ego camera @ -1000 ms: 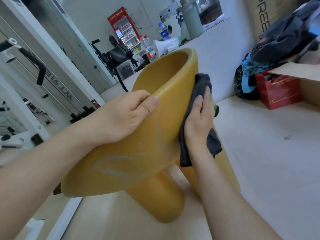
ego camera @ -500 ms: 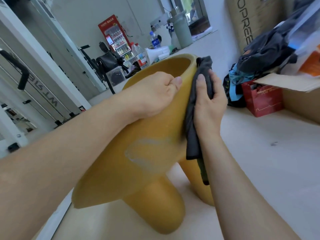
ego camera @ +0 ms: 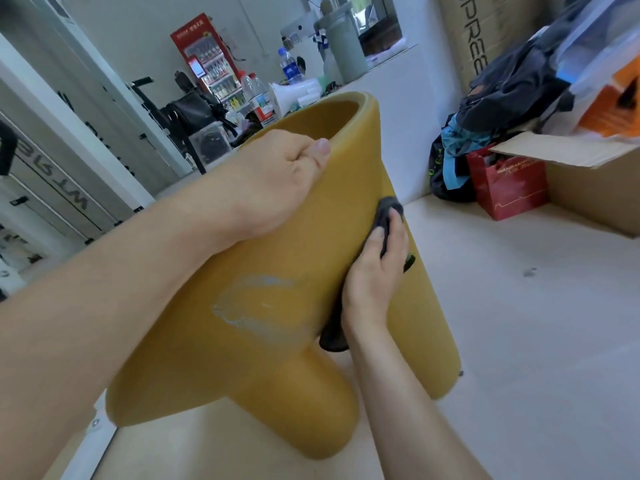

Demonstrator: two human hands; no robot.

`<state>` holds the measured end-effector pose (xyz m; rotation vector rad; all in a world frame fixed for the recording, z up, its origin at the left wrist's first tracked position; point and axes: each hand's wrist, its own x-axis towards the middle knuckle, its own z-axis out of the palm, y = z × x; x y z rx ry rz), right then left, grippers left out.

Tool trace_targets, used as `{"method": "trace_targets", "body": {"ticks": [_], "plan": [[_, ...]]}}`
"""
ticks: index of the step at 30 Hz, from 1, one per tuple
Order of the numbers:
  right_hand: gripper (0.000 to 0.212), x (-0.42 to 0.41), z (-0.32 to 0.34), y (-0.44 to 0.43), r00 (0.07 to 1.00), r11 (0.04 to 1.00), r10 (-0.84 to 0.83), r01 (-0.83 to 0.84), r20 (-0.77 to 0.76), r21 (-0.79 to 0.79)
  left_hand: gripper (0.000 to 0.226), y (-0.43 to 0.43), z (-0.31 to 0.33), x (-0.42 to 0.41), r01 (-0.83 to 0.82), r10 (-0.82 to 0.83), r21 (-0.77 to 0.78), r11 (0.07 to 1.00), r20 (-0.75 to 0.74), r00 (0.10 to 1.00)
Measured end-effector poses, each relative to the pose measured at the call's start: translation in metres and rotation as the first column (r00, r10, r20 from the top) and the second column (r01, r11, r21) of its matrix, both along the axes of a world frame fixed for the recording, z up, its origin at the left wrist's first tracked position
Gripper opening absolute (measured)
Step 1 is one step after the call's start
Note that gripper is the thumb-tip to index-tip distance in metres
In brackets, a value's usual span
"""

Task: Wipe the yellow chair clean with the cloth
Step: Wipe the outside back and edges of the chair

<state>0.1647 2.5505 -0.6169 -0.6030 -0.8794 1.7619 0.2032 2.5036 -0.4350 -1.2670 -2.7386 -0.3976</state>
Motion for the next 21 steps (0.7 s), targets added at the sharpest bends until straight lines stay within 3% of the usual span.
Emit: {"method": "trace_targets", "body": {"ticks": [3, 5, 7, 11, 14, 16, 18, 19, 21], "plan": [[0.035, 0.002, 0.033, 0.044, 0.988, 0.982, -0.031, 0.058, -0.151, 0.181, 0.047, 0.001, 0.0, -0.002, 0.001, -0.001, -0.008, 1.0, 0.017, 1.0], [0.036, -0.008, 0.038, 0.067, 0.986, 0.973, -0.018, 0.055, -0.163, 0.226, 0.052, 0.001, 0.0, -0.003, -0.012, 0.012, -0.022, 1.0, 0.03, 0.999], [0.037, -0.015, 0.032, 0.071, 0.994, 0.983, -0.002, 0.023, -0.112, 0.183, 0.048, 0.003, -0.001, -0.004, -0.008, 0.008, -0.017, 1.0, 0.024, 1.0], [0.036, -0.006, 0.005, 0.036, 0.999, 0.998, -0.012, 0.01, -0.032, -0.068, 0.046, 0.004, -0.001, -0.003, -0.005, 0.005, 0.007, 1.0, 0.017, 1.0], [0.03, 0.016, 0.003, -0.002, 0.985, 0.985, 0.041, -0.068, -0.165, -0.161, 0.053, 0.002, -0.001, -0.001, -0.021, 0.018, 0.039, 0.999, 0.062, 0.998], [0.024, 0.032, 0.023, -0.019, 0.956, 0.999, -0.035, 0.021, -0.29, -0.049, 0.052, 0.001, -0.001, -0.004, -0.034, 0.027, 0.072, 0.997, 0.091, 0.995], [0.024, 0.042, 0.048, -0.019, 0.922, 0.965, -0.083, 0.169, -0.379, 0.199, 0.049, 0.001, -0.002, -0.008, -0.027, 0.016, 0.105, 0.994, 0.11, 0.994], [0.025, 0.04, 0.058, -0.008, 0.922, 0.927, -0.107, 0.228, -0.372, 0.298, 0.046, 0.002, -0.001, -0.009, -0.026, 0.013, 0.111, 0.993, 0.116, 0.993], [0.027, 0.019, 0.06, 0.032, 0.956, 0.915, -0.137, 0.222, -0.26, 0.336, 0.042, 0.003, 0.0, -0.006, -0.044, 0.029, 0.097, 0.994, 0.159, 0.987]]}}
